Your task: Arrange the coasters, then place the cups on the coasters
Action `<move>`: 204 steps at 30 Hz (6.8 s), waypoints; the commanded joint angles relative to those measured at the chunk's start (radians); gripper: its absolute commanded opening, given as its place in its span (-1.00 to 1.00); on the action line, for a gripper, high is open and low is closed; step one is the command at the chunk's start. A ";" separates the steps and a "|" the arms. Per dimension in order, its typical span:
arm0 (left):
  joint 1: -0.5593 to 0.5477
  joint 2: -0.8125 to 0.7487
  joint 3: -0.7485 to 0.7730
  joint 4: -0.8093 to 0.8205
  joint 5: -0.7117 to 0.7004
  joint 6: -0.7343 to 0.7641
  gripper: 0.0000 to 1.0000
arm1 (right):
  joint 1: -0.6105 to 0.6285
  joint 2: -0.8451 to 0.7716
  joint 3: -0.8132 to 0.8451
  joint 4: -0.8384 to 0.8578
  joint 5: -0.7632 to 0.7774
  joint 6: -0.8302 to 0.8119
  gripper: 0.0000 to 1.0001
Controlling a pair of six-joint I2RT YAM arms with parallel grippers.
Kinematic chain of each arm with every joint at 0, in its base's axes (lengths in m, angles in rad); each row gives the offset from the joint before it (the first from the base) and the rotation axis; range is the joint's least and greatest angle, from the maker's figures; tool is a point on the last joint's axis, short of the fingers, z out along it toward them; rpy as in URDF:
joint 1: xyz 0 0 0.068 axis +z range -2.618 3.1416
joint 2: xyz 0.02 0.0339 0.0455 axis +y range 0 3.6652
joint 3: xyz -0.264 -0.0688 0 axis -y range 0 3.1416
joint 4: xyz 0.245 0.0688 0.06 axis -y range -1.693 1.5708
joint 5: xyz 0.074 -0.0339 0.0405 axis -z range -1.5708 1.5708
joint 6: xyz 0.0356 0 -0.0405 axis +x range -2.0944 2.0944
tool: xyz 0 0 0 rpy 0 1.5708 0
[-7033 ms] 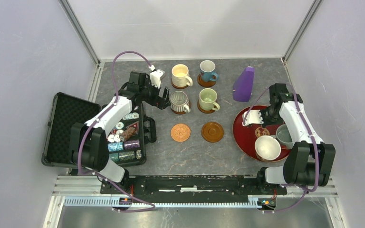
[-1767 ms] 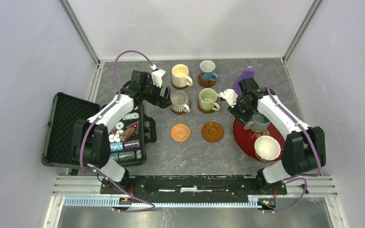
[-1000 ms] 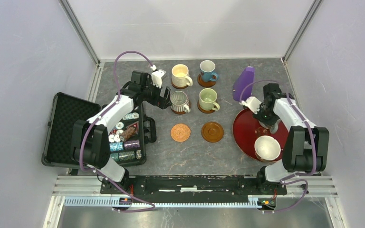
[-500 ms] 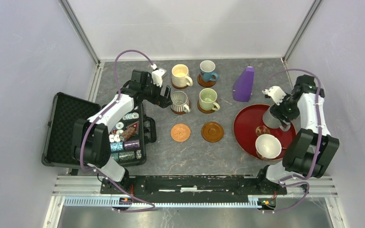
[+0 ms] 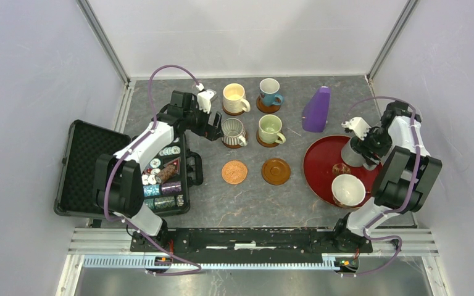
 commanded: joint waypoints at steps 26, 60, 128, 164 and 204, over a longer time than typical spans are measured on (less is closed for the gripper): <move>-0.005 -0.042 0.044 -0.031 -0.040 -0.053 1.00 | -0.024 -0.167 0.042 0.075 -0.418 0.247 -1.00; 0.060 -0.230 -0.021 -0.046 -0.262 -0.243 1.00 | 1.255 0.014 0.199 0.496 0.170 1.147 -1.00; 0.073 -0.427 -0.209 -0.045 -0.204 -0.304 1.00 | 1.484 0.003 -0.094 0.634 0.398 1.591 -0.68; 0.078 -0.441 -0.251 -0.031 -0.196 -0.278 1.00 | 1.484 -0.090 -0.177 0.618 0.273 1.461 0.53; 0.076 -0.199 -0.085 -0.063 0.017 -0.077 1.00 | 0.017 -0.263 -0.033 -0.147 -0.102 0.310 0.73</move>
